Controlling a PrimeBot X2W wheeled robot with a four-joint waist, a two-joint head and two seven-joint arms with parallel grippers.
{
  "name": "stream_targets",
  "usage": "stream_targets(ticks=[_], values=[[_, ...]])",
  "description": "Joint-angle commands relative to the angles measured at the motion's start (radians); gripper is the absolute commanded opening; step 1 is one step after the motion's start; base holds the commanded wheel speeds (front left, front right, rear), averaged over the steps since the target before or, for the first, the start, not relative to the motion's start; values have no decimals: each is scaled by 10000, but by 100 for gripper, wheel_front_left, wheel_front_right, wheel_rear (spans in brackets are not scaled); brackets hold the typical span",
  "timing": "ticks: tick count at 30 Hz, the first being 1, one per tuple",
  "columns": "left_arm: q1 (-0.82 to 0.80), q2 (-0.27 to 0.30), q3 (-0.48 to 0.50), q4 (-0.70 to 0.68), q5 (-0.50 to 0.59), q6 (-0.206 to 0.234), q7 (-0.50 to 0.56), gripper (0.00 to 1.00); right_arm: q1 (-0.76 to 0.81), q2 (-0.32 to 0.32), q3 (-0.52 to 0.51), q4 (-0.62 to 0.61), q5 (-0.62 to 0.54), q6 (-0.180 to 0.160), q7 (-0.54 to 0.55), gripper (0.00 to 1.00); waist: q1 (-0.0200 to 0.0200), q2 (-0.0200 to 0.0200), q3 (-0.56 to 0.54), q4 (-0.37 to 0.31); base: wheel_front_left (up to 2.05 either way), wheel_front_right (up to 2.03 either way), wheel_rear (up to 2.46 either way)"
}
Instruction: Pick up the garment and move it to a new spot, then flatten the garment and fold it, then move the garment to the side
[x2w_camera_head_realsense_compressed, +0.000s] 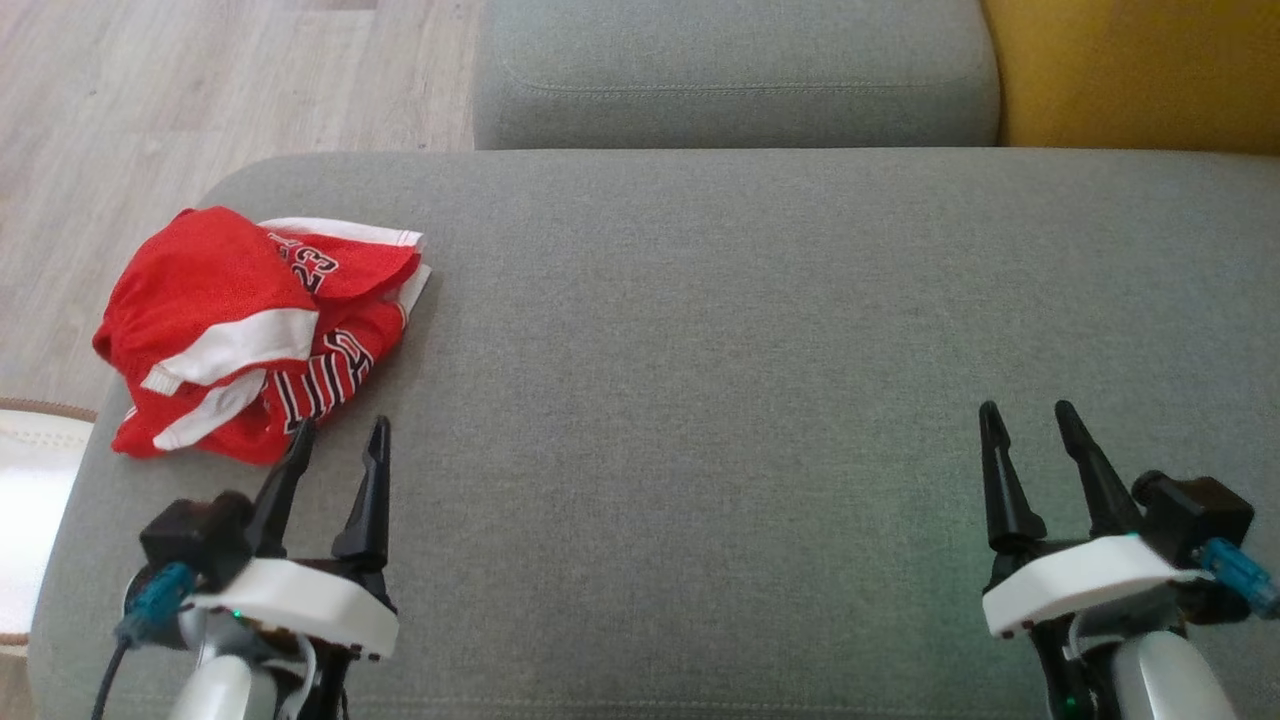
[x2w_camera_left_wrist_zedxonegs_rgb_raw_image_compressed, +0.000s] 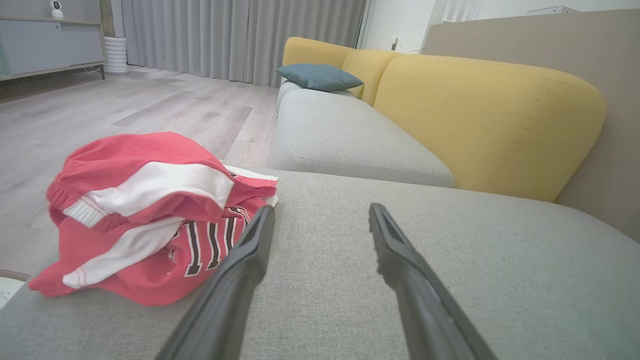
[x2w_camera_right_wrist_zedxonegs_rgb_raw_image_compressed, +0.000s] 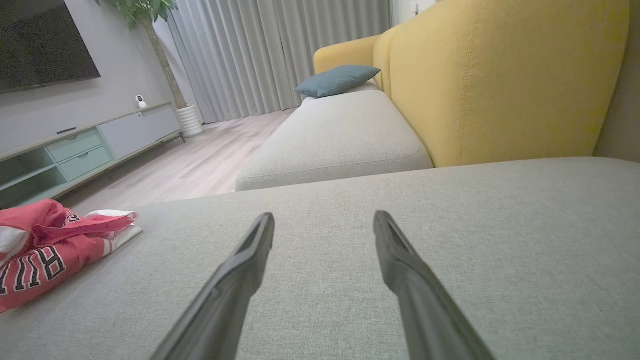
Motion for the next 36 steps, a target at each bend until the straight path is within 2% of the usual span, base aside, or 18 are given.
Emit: stream_targets(ticks=[1, 18, 36], values=[[-408, 258, 194, -329, 404, 82, -151, 100, -222, -42, 171, -426, -331, 67, -179, 100, 0, -1, 2, 10, 0, 0, 0], [-434, 479, -107, -292, 2017, 253, -438, 100, 85, -52, 160, -476, -1715, 77, -503, 100, 0, -1, 23, 42, 0, 0, 0], [-466, 402, -61, -50, 1466, 297, -352, 100, 58, -51, 17, -385, -1347, 77, -554, 100, 0, -1, 62, 47, 0, 0, 0]])
